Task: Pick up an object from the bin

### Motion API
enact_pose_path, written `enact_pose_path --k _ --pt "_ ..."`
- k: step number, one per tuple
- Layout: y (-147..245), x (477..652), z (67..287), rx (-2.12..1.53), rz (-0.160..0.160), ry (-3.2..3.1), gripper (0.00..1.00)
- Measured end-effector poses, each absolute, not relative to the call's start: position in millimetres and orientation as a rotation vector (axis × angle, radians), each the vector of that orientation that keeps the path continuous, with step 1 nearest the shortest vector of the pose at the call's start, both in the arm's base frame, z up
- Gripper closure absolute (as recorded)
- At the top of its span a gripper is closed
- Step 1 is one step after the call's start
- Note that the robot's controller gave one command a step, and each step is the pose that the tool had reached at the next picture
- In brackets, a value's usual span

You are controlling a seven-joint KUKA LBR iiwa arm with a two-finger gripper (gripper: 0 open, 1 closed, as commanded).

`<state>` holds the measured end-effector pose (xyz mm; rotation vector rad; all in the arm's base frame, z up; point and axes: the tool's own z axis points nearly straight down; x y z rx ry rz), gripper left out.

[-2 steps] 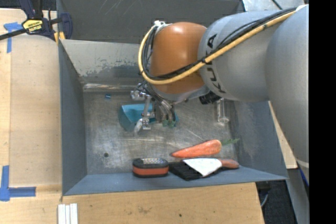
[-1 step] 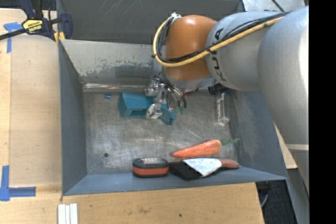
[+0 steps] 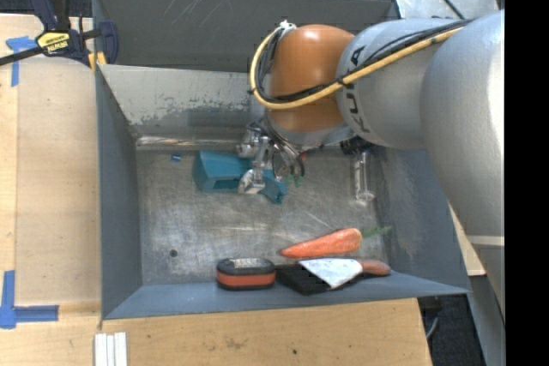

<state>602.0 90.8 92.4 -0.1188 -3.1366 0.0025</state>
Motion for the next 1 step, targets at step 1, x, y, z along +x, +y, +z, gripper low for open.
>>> enact_pose_path --k 1 --pt "88.0 597.8 120.5 -0.107 0.003 -3.131 1.00"
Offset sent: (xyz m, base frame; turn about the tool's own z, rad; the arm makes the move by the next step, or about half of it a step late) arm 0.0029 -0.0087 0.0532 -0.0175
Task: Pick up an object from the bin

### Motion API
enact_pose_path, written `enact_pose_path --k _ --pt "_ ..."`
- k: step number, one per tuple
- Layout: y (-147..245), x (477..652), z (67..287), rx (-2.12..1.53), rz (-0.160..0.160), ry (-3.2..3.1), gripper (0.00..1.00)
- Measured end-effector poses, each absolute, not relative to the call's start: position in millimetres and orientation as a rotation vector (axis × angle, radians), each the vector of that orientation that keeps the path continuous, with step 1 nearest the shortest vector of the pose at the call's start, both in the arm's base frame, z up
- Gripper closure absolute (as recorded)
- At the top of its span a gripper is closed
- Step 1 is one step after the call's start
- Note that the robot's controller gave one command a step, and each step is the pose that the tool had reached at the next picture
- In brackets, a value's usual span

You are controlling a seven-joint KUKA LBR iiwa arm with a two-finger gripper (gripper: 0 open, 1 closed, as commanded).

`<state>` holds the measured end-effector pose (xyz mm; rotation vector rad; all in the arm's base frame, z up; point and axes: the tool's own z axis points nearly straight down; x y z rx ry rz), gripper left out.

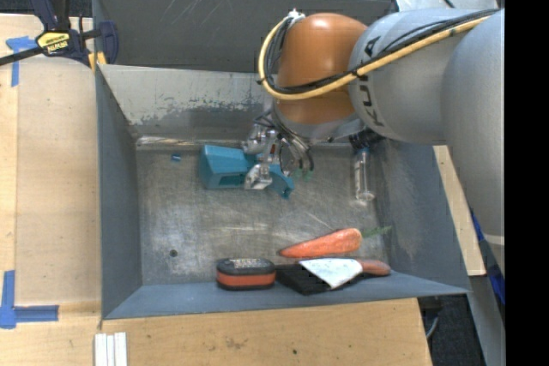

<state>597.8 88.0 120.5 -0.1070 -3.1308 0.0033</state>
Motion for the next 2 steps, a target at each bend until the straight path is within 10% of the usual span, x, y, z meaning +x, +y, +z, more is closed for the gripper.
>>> enact_pose_path --k 1,2 --pt "87 599.0 131 -0.102 0.003 -3.133 1.00" --pt "78 577.1 271 -0.095 0.002 -3.137 1.00"
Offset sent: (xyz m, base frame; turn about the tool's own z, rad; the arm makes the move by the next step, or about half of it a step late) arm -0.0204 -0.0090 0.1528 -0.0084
